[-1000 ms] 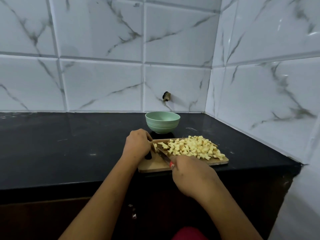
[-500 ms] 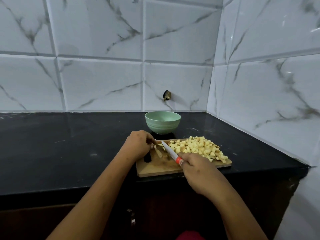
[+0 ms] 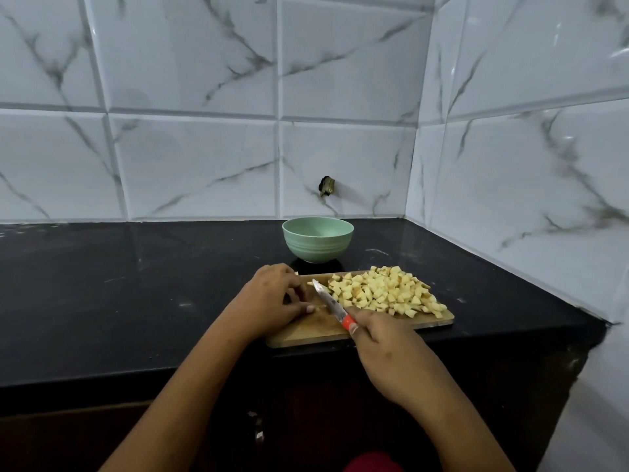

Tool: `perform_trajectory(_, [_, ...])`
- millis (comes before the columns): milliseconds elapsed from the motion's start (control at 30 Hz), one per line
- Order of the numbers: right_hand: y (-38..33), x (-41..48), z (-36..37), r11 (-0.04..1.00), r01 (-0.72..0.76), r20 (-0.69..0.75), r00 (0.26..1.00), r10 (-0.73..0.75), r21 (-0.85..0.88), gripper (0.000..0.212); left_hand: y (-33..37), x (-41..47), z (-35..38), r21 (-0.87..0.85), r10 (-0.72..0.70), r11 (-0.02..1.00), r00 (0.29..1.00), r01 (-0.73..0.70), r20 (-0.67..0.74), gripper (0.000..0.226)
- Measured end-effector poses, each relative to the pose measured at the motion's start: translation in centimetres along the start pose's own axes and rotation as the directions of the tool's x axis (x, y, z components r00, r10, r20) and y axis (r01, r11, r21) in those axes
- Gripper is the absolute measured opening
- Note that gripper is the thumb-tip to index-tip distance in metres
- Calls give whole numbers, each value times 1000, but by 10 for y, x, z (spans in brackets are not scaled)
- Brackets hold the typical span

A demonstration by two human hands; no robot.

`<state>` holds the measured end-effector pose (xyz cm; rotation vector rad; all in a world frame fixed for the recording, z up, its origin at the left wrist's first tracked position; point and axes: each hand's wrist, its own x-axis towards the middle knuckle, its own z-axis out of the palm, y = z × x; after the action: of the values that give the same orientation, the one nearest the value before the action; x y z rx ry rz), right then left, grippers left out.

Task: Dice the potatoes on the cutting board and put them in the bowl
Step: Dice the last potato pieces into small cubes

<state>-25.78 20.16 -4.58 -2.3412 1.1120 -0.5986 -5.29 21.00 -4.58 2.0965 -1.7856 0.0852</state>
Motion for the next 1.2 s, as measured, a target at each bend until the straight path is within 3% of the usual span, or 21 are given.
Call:
perform_trajectory(167, [-5,-11,3,987,59,-63,996,-69,-151,39,19,-16,8,-113,-190,979,958,168,-216,14])
perform_trajectory(300, [-5,-10,4,965,71,-105,989,-100,-251,42,32,-19,13,-163,-248,965,916,205,-316,12])
perform_trajectory(667, [-1,-6,10,934,108,-197,963,-183,-340,43,31,-29,21,-315,-332,922,875,223,-353,11])
perform_trajectory(1000, [-12,16,23,845,90,-118,977,-178,-528,58,31,-32,20,-395,-337,897,883,196,-327,9])
perform_trajectory(1200, [-5,10,21,871,99,-178,962,-208,-481,54,31,-36,21,-443,-352,878,870,178,-347,11])
